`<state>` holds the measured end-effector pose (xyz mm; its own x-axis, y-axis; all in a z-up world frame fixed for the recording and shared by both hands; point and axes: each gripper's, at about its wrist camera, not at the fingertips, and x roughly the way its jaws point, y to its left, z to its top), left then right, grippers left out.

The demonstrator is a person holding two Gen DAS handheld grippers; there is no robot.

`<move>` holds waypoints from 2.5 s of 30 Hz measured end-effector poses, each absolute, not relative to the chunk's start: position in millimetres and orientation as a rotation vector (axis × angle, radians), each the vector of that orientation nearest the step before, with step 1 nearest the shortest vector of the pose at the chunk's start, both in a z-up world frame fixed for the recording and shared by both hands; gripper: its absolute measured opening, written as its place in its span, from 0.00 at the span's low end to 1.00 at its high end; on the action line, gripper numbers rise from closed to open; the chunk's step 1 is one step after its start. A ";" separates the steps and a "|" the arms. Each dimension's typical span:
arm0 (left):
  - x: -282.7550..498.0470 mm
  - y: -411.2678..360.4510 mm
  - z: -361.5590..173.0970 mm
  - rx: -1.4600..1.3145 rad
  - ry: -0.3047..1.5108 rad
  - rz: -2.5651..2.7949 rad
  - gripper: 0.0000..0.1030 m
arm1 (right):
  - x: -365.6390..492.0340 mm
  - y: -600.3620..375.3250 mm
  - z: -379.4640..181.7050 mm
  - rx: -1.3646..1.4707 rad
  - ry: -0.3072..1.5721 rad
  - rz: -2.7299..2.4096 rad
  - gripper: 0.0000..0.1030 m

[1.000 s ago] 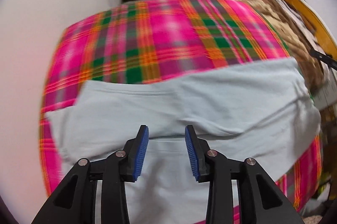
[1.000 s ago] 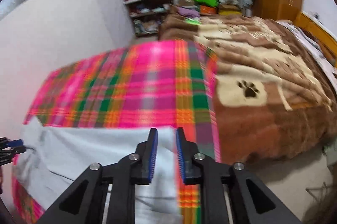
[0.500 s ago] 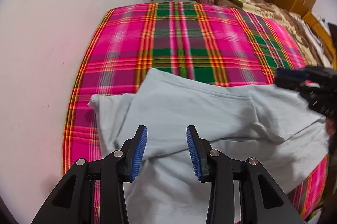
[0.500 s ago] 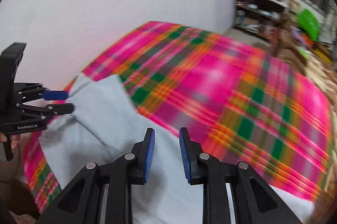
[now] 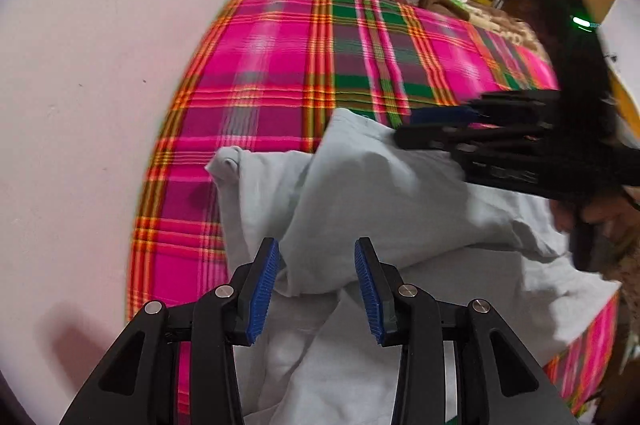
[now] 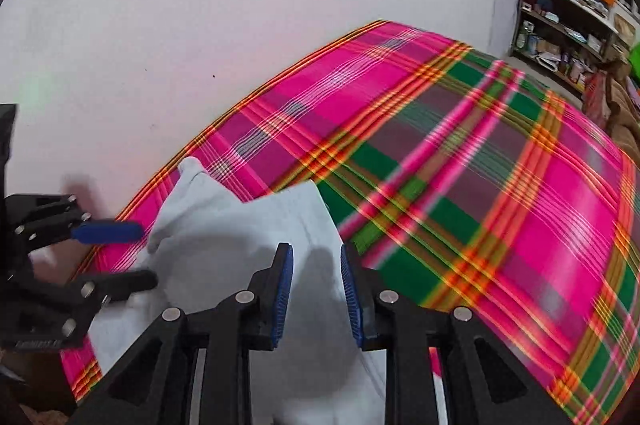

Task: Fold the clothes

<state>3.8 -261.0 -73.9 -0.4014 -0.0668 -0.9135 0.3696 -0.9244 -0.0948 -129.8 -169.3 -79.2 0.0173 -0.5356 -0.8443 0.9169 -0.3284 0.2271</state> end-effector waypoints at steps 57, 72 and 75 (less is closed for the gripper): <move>-18.0 -266.7 -79.4 1.528 0.404 -2.312 0.40 | 14.4 -55.0 -62.8 1.105 0.362 -1.556 0.04; 4.5 -261.2 -88.0 1.599 0.351 -2.268 0.40 | 54.7 -54.3 -67.5 1.270 0.255 -1.411 0.06; 24.3 -255.4 -81.3 1.609 0.444 -2.294 0.40 | 27.9 -24.4 -42.0 1.211 0.224 -1.552 0.06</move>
<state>24.3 -255.4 -81.3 -0.3257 -0.0692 -0.9430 0.4163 -0.9059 -0.0773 27.9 -24.4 -42.0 0.1233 -0.6211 -0.7739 0.8149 -0.3817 0.4362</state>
